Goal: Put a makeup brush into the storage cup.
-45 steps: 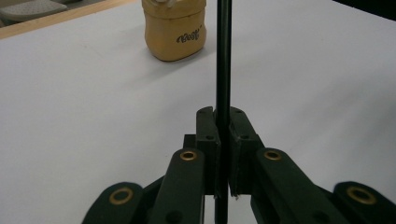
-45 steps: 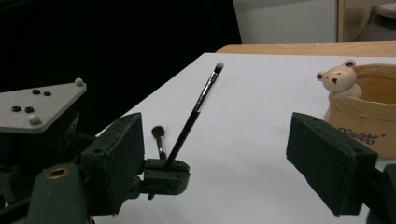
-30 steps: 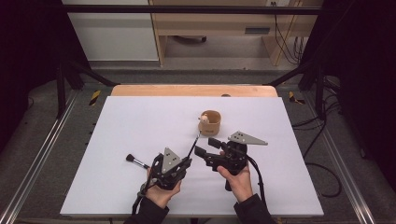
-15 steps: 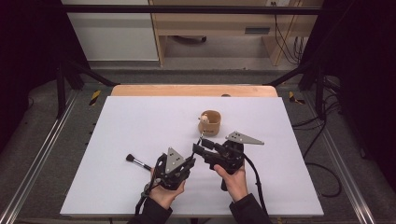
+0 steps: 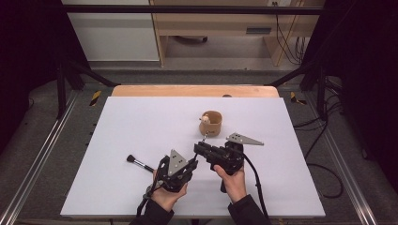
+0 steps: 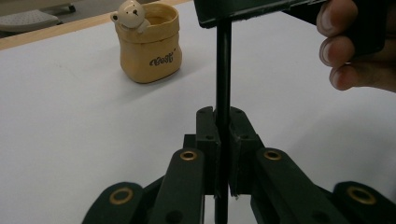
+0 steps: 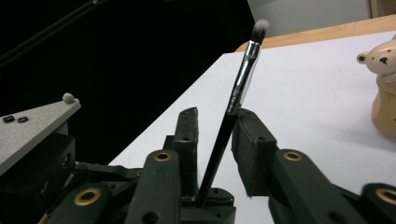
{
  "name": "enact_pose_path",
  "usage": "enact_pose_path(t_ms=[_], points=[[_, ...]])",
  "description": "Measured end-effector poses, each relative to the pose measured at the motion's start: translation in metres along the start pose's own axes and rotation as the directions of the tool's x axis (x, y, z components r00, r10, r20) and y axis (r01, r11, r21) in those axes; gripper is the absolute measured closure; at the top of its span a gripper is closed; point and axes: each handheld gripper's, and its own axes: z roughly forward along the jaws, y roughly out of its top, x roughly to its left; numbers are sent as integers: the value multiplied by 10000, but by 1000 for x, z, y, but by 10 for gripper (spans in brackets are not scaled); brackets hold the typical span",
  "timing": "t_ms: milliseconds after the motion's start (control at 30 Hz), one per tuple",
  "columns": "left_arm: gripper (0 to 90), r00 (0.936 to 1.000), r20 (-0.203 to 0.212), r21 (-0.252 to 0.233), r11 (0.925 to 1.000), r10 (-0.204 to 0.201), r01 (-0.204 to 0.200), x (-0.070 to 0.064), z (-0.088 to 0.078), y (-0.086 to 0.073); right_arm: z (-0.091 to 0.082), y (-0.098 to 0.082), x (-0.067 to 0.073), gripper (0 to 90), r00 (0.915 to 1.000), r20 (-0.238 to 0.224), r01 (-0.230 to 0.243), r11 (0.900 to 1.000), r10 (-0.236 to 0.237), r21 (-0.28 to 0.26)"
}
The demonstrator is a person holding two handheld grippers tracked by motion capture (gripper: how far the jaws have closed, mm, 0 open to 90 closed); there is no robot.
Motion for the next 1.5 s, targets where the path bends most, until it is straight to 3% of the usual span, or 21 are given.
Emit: enact_pose_path(t_ms=[233,600,1000,1133,1267,1500], points=[[846,9999,107,-47,10000,-50,51,-1,-1,0,-2,-1,-3,824,9997,-181,-141,9999,140,-54],[841,9996,283,-21,10000,-12,12,-1,0,-1,-4,0,-1,853,9987,-496,-85,10000,87,41],[622,9987,504,-153,9999,89,-81,2,-7,1,-11,0,-3,855,9990,-81,432,9991,-432,-41],[535,9980,612,-200,9997,155,-143,7,-10,2,-14,2,-4,854,9984,114,551,9985,-550,-61],[458,9963,823,-265,9994,259,-238,15,-16,4,-19,2,-6,855,9943,392,991,9951,-992,62],[371,9953,847,-425,9981,474,-440,27,-27,2,-27,4,-11,854,9929,561,1051,9945,-1048,-33]])
